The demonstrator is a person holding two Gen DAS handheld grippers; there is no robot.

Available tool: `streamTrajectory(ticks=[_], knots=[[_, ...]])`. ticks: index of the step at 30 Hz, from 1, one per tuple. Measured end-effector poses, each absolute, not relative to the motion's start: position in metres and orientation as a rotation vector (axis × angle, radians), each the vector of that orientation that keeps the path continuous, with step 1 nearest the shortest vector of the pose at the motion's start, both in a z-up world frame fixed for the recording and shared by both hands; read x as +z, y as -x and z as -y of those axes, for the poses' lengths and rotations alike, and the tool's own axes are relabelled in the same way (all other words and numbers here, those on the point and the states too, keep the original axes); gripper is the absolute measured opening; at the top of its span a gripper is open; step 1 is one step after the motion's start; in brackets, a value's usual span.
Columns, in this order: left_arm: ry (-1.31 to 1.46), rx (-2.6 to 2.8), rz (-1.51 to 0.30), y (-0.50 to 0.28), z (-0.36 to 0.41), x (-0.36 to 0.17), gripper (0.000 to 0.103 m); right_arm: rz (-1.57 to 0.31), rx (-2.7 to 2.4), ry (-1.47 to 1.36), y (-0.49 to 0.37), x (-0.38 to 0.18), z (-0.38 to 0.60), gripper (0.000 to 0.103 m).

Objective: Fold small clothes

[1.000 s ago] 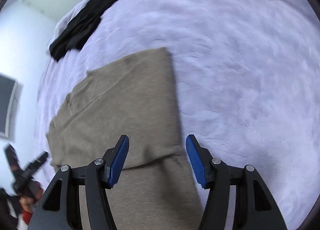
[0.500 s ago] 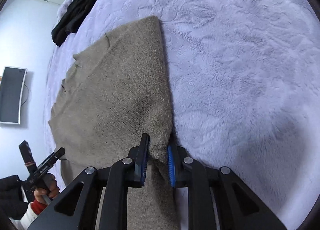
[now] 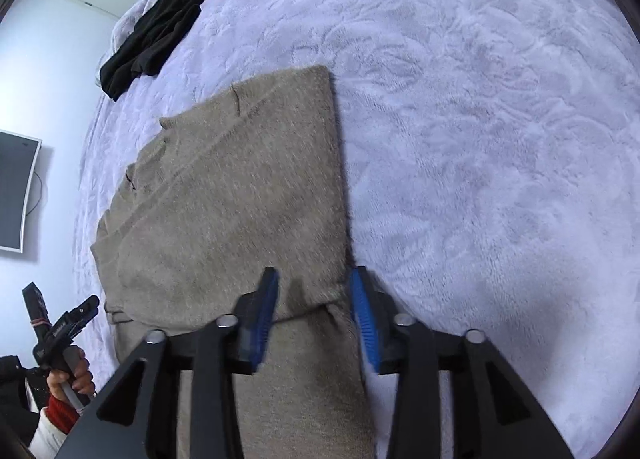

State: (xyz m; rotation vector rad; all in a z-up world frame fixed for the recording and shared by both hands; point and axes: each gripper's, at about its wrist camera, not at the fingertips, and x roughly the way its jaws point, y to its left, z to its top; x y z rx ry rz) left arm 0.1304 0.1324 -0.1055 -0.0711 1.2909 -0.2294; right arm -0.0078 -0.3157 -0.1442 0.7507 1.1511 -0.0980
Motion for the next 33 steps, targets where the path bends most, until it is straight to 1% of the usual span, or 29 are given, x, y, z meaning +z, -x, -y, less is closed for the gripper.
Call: streamTrajectory(ticks=[5,10,11,12,13,14,15,19,23,24,25,26,27,29,30,32,33], knots=[[0.152,-0.281,-1.333,-0.172,-0.138,-0.127,0.102,-1.118,-0.091,-0.779,-0.017,-0.144,0.326,0.054],[0.210,-0.323,-1.341,-0.185,-0.132,-0.147,0.101,-1.115,-0.061,-0.951,-0.035,-0.175,0.351,0.054],[0.220,-0.328,-1.333,-0.184,-0.132,-0.146,0.091,-1.105,-0.041,-1.011,-0.036,-0.182,0.355,0.054],[0.234,-0.344,-1.332,-0.183,-0.134,-0.144,0.073,-1.093,-0.024,-1.055,-0.036,-0.185,0.357,0.053],[0.256,-0.364,-1.332,-0.183,-0.137,-0.141,0.054,-1.081,-0.003,-1.097,-0.036,-0.187,0.360,0.040],[0.286,-0.400,-1.325,-0.181,-0.137,-0.137,0.042,-1.080,0.019,-1.111,-0.036,-0.186,0.360,0.017],[0.291,-0.416,-1.317,-0.182,-0.136,-0.134,0.029,-1.079,0.052,-1.109,-0.037,-0.183,0.359,0.014],[0.137,-0.328,-1.248,-0.178,-0.123,-0.126,0.029,-1.105,0.050,-0.953,-0.043,-0.169,0.351,0.013],[0.131,-0.268,-1.252,-0.183,-0.123,-0.135,0.030,-1.165,0.005,-0.842,-0.053,-0.180,0.341,0.013],[0.131,-0.251,-1.249,-0.182,-0.125,-0.134,0.036,-1.163,-0.004,-0.834,-0.053,-0.180,0.340,0.014],[0.118,-0.226,-1.250,-0.178,-0.131,-0.132,0.057,-1.159,-0.014,-0.833,-0.052,-0.179,0.339,0.014],[0.085,-0.180,-1.245,-0.178,-0.131,-0.131,0.068,-1.150,-0.021,-0.844,-0.050,-0.178,0.340,0.014],[0.056,-0.150,-1.227,-0.175,-0.133,-0.129,0.078,-1.147,-0.026,-0.852,-0.048,-0.177,0.339,0.018],[0.005,-0.130,-1.214,-0.171,-0.135,-0.122,0.078,-1.155,-0.054,-0.859,-0.043,-0.173,0.341,0.028],[-0.006,-0.127,-1.220,-0.168,-0.136,-0.121,0.078,-1.157,-0.066,-0.854,-0.040,-0.170,0.343,0.031],[-0.015,-0.126,-1.229,-0.160,-0.137,-0.118,0.078,-1.164,-0.100,-0.824,-0.034,-0.161,0.342,0.039],[-0.018,-0.130,-1.232,-0.156,-0.136,-0.116,0.078,-1.166,-0.114,-0.802,-0.031,-0.155,0.340,0.041]])
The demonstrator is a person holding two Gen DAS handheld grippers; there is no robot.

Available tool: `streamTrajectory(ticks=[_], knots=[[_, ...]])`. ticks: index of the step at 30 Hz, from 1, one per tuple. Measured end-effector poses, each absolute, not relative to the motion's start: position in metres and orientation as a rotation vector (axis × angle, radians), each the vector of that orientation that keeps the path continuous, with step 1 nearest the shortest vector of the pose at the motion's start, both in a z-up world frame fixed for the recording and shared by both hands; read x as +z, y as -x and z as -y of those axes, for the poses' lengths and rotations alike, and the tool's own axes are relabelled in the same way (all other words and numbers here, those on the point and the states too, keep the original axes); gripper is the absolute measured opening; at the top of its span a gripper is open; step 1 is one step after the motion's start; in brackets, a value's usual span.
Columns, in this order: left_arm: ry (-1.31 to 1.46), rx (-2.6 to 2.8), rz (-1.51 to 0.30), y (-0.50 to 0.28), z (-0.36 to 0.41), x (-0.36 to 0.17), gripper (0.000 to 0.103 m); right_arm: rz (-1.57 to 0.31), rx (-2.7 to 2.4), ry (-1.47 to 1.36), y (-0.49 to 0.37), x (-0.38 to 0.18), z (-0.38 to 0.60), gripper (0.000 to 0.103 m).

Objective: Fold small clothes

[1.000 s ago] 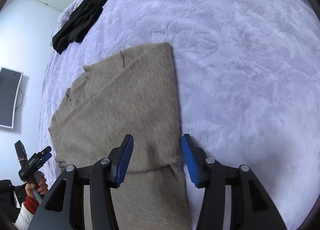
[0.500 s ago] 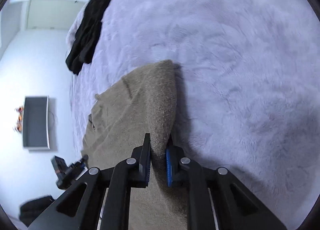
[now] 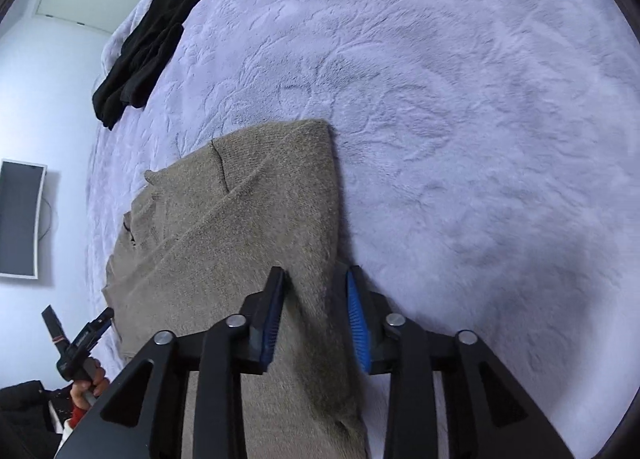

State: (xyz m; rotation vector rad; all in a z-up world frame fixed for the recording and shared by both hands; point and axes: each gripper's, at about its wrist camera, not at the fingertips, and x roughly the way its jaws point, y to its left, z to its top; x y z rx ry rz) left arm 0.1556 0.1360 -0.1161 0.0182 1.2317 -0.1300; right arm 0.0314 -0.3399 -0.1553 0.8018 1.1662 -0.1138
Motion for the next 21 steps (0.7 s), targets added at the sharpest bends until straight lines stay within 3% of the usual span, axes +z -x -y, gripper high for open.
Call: streamTrajectory(ticks=[10,15,21], knots=[[0.030,-0.290,-1.211,-0.115,-0.097,-0.083,0.078,-1.146,-0.124,-0.517,-0.012,-0.106,0.274,0.042],[-0.143,-0.331,-1.269,-0.108,-0.053,-0.112,0.078,-1.216,-0.047,-0.461,-0.026,-0.125,0.239,0.042],[-0.042,-0.367,-1.317,-0.101,-0.065,-0.122,0.078,-1.260,-0.022,-0.484,-0.014,-0.143,0.230,0.042]])
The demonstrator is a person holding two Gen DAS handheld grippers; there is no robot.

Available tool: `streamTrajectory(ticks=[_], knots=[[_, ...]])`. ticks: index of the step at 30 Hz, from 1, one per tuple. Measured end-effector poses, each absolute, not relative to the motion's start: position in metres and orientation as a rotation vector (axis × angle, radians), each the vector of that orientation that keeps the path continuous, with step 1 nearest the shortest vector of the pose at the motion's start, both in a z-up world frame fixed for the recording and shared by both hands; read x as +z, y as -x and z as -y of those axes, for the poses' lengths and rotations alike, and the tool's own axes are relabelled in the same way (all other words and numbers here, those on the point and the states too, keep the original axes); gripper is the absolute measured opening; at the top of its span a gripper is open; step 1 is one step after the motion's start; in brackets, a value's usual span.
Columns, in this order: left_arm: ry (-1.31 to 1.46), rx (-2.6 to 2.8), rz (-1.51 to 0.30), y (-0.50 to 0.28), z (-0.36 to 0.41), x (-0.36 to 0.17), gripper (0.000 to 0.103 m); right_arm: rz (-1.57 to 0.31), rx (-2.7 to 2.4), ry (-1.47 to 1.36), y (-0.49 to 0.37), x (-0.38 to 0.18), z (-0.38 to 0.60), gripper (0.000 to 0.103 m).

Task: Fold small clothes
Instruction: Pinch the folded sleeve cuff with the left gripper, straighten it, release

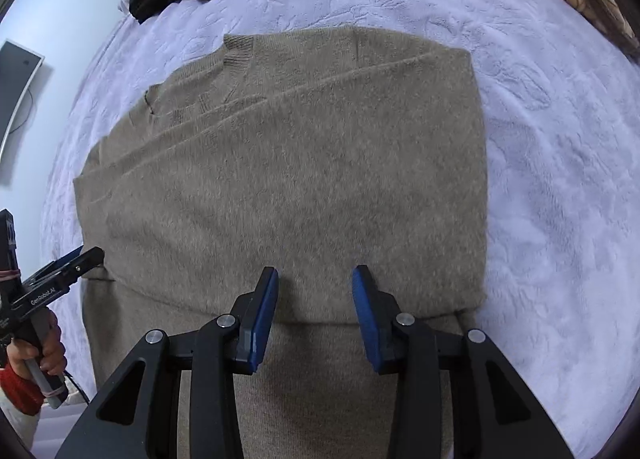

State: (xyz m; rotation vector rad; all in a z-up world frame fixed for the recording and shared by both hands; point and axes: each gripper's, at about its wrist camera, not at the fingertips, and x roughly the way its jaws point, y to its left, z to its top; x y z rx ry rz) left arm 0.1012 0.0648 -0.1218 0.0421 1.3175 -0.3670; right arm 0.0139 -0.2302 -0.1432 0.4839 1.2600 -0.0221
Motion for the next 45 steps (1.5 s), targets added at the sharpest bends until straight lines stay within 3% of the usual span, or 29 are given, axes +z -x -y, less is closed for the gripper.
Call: streamTrajectory(ticks=[1,2,4,6,18,20,21,22,23,24,25,42,45], knots=[[-0.015,-0.377,-1.319,-0.102,-0.068,-0.120,0.077,-1.261,-0.018,-0.488,-0.012,-0.144,0.231,0.042],[0.011,-0.389,-1.319,-0.103,-0.070,-0.117,0.068,-1.262,-0.015,-0.492,-0.010,-0.144,0.232,0.042],[0.043,-0.416,-1.326,-0.104,-0.072,-0.113,0.029,-1.263,-0.017,-0.500,-0.008,-0.144,0.234,0.042],[0.072,-0.451,-1.334,-0.101,-0.071,-0.111,0.008,-1.265,-0.021,-0.497,-0.009,-0.143,0.234,0.042],[0.052,-0.399,-1.325,-0.083,-0.078,-0.122,0.009,-1.277,-0.017,-0.467,-0.019,-0.151,0.227,0.042],[0.029,-0.379,-1.327,-0.082,-0.074,-0.120,0.021,-1.282,-0.013,-0.454,-0.021,-0.152,0.224,0.044],[0.024,-0.373,-1.323,-0.081,-0.073,-0.119,0.034,-1.283,-0.011,-0.452,-0.022,-0.152,0.224,0.045],[0.018,-0.368,-1.317,-0.080,-0.071,-0.118,0.055,-1.284,-0.010,-0.448,-0.022,-0.152,0.223,0.045],[-0.001,-0.350,-1.309,-0.078,-0.070,-0.116,0.069,-1.285,-0.011,-0.446,-0.022,-0.152,0.223,0.045],[-0.035,-0.315,-1.297,-0.076,-0.069,-0.114,0.096,-1.284,-0.012,-0.447,-0.022,-0.152,0.223,0.045],[-0.064,-0.283,-1.283,-0.074,-0.068,-0.113,0.100,-1.283,-0.013,-0.449,-0.022,-0.152,0.222,0.045],[-0.141,-0.290,-1.374,-0.046,-0.062,-0.112,0.100,-1.285,-0.010,-0.474,-0.014,-0.132,0.212,0.046],[-0.137,-0.299,-1.379,-0.041,-0.060,-0.107,0.100,-1.287,0.001,-0.483,-0.006,-0.125,0.209,0.056]])
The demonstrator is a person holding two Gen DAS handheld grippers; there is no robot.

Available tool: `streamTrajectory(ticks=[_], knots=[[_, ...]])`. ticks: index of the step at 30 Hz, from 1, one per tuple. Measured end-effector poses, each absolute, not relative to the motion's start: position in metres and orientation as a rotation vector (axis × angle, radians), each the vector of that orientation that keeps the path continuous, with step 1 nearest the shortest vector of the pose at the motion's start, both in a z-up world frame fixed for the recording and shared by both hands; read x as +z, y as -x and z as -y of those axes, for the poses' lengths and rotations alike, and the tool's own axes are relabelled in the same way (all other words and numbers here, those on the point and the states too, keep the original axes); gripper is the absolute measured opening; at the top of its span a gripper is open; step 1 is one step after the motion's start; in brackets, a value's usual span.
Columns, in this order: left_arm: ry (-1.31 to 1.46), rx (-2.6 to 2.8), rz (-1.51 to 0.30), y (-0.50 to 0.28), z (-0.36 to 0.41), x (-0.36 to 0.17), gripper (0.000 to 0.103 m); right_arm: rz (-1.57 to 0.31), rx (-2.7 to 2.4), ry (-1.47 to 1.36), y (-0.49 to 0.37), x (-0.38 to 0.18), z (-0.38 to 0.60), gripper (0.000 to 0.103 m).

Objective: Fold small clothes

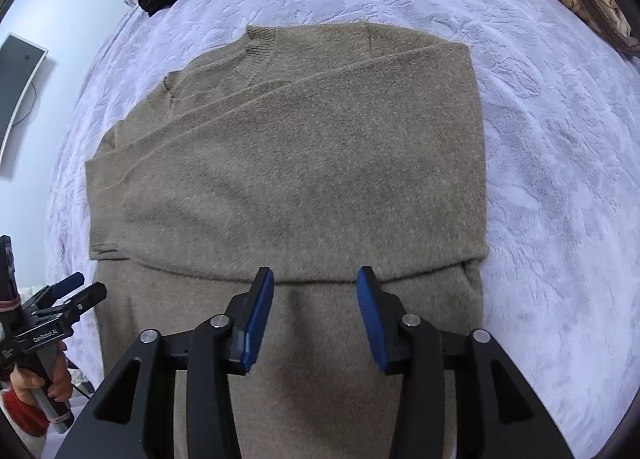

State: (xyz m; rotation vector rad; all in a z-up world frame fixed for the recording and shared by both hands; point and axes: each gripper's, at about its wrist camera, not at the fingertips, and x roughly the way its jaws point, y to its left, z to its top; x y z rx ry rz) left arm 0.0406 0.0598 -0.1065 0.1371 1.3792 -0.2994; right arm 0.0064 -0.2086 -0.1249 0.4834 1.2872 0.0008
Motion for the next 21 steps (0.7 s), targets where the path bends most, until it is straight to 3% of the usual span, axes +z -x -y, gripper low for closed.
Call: streamTrajectory(ticks=[21], knots=[[-0.192,-0.320,-1.471,0.008,-0.026,-0.086,0.100,-1.307,0.006,-0.616,0.054,-0.108,0.213,0.059]])
